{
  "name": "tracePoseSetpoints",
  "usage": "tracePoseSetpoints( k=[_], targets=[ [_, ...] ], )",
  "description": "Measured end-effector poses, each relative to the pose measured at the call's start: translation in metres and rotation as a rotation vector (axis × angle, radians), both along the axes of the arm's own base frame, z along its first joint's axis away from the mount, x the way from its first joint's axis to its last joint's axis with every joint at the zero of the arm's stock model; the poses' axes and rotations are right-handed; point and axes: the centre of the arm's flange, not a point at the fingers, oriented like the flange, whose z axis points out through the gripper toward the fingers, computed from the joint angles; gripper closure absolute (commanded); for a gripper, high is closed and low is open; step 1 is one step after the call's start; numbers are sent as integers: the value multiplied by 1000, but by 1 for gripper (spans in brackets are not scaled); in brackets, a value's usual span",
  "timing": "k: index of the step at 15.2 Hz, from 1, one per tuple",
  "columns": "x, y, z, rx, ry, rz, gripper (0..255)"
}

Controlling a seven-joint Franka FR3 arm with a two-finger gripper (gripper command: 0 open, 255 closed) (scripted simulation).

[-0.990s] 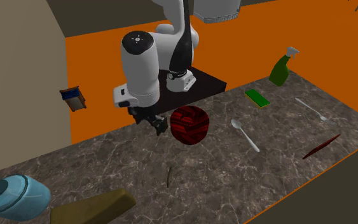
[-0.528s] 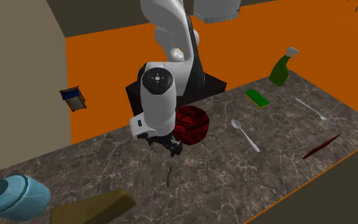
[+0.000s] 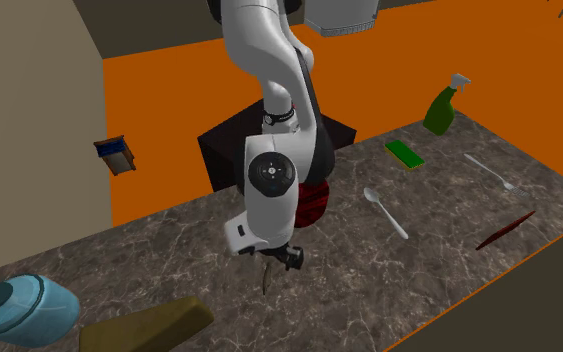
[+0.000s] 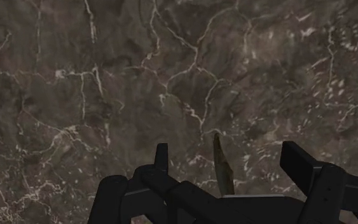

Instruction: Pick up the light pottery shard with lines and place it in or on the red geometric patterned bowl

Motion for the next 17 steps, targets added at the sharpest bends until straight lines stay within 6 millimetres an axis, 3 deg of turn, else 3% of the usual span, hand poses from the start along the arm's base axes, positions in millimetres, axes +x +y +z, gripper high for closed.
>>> tracePoseSetpoints(
  k=[4,11,12,17],
  targets=[
    [0,0,-19,0,0,0,0],
    [0,-1,-24,0,0,0,0],
    [0,-1,-24,0,0,0,255],
    [0,-1,-24,0,0,1,255]
  ],
)
